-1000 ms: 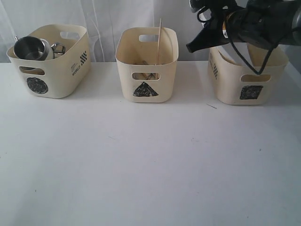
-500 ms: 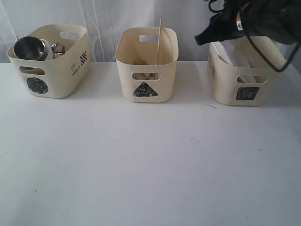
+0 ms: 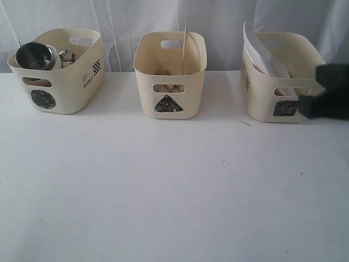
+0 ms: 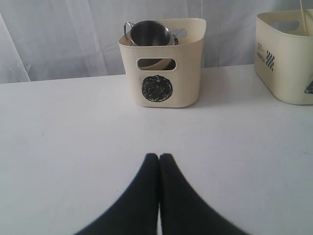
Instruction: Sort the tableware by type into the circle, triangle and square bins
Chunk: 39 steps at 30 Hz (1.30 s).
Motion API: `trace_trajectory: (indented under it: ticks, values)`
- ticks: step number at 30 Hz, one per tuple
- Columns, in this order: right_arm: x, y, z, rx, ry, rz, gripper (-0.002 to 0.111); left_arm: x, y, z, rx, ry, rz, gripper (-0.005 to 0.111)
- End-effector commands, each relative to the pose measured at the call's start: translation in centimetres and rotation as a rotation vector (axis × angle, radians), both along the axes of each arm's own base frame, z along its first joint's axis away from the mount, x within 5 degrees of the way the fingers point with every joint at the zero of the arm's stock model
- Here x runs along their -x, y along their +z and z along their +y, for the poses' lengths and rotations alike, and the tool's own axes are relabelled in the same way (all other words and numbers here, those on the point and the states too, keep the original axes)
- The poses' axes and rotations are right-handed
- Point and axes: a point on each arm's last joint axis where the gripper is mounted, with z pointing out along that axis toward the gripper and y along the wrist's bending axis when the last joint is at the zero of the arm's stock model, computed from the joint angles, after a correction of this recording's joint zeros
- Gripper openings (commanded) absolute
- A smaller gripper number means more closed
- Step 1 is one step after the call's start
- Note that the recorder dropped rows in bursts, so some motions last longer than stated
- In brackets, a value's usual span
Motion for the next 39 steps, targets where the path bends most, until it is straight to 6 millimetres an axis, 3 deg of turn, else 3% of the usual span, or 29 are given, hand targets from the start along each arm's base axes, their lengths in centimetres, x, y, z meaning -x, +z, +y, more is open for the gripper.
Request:
trace_trajectory:
  ticks: [1,6,11,16,25,37,39]
  values:
    - [6.2,-2.2,-1.2,-0.062,-0.057,-0.033,0.000,0.0,-0.1,0.0,0.004,0.003,-0.003,0.000]
    - [10.2,-3.4,-2.3,-0.065,-0.136,-0.053,0.000,0.0,-0.1,0.0,0.004,0.003,-0.003,0.000]
    - [12.1,-4.4,-3.1,-0.076,-0.207,0.002,0.000,0.0,-0.1,0.0,0.004,0.003,-0.003,0.000]
    - [12.5,-5.7,-2.7,-0.153,-0.172,-0.004,0.000,0.0,-0.1,0.0,0.004,0.003,-0.003,0.000]
    - [13.3,-12.1,-2.2,-0.168,-0.096,-0.095,0.000,0.0,-0.1,0.0,0.004,0.003,-0.003,0.000]
    - [13.5,-13.0,-2.1,-0.209,-0.107,0.019,0.000,0.0,-0.1,0.0,0.004,0.003,-0.004,0.000]
    - [13.5,-12.9,-1.9,-0.125,-0.060,-0.002,0.000,0.0,-0.1,0.0,0.004,0.003,-0.004,0.000]
